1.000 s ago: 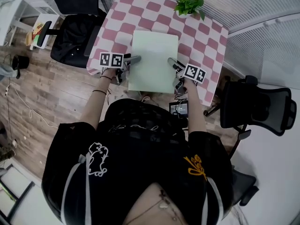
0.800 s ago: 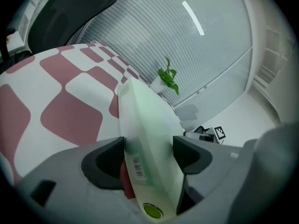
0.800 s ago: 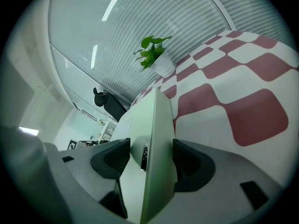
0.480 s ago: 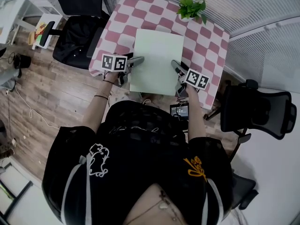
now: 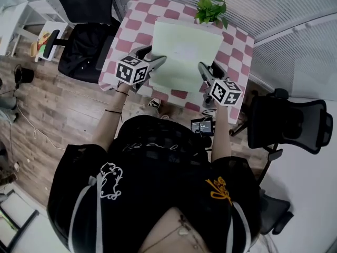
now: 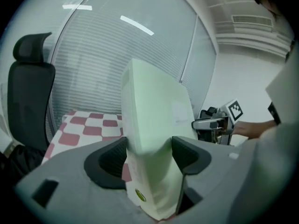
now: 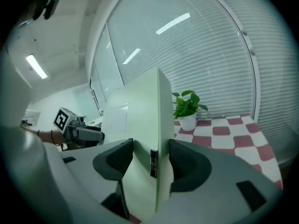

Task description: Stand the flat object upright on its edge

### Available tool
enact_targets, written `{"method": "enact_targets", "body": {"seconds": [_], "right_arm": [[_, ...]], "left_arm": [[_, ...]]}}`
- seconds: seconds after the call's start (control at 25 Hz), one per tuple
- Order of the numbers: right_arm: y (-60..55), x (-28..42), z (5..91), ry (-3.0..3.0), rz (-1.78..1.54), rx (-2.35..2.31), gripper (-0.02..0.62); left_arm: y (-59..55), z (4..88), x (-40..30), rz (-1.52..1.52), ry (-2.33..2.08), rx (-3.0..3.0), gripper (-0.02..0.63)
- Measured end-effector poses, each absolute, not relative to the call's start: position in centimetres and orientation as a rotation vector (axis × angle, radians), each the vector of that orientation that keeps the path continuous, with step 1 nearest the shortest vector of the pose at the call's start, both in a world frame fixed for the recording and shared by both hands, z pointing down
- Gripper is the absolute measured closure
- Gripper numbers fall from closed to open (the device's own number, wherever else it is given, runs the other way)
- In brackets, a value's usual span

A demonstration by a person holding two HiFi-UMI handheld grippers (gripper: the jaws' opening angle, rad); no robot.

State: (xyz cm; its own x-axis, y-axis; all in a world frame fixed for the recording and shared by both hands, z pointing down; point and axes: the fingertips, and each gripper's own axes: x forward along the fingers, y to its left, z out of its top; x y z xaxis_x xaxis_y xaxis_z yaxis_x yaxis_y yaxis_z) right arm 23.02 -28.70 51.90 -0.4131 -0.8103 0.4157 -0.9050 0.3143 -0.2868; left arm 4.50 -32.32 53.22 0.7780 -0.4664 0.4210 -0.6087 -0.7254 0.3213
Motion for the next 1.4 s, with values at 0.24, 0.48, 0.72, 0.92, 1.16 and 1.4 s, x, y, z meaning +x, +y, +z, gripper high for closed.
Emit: {"method": "enact_targets", "body": {"seconds": [0.24,0.48,0.72,0.92,1.16,1.4], "right_arm": [[-29.2,24.7,48.8,-2.305,0.406,1.666,0.359],[-29.8,27.0,48.2,-2.168,0.271,1.769,0.367],[-30.4,29.6,49.0,-2.045,0.269,1.867,0.37],[-30.7,31.1,50.6,-1.974,0.315,1.915,0.371],[-31.3,31.9,50.9,-1.965,0.353,1.97,0.371],[-31.9,32.1,50.9,-1.978,0.349,1.991,0.371]], "left_arm": [[-34.1,50.3,6.8,0.531,-0.859,2.727,0.296],[-36.4,49.5,9.7,0.669,-0.883,2.876,0.299],[-38.6,50.6,13.0,0.734,-0.82,2.928,0.302],[-39.8,52.2,14.8,0.776,-0.768,2.947,0.304],[-41.1,52.6,16.0,0.752,-0.726,2.967,0.307],[-41.5,52.8,16.1,0.726,-0.677,2.978,0.305]]}}
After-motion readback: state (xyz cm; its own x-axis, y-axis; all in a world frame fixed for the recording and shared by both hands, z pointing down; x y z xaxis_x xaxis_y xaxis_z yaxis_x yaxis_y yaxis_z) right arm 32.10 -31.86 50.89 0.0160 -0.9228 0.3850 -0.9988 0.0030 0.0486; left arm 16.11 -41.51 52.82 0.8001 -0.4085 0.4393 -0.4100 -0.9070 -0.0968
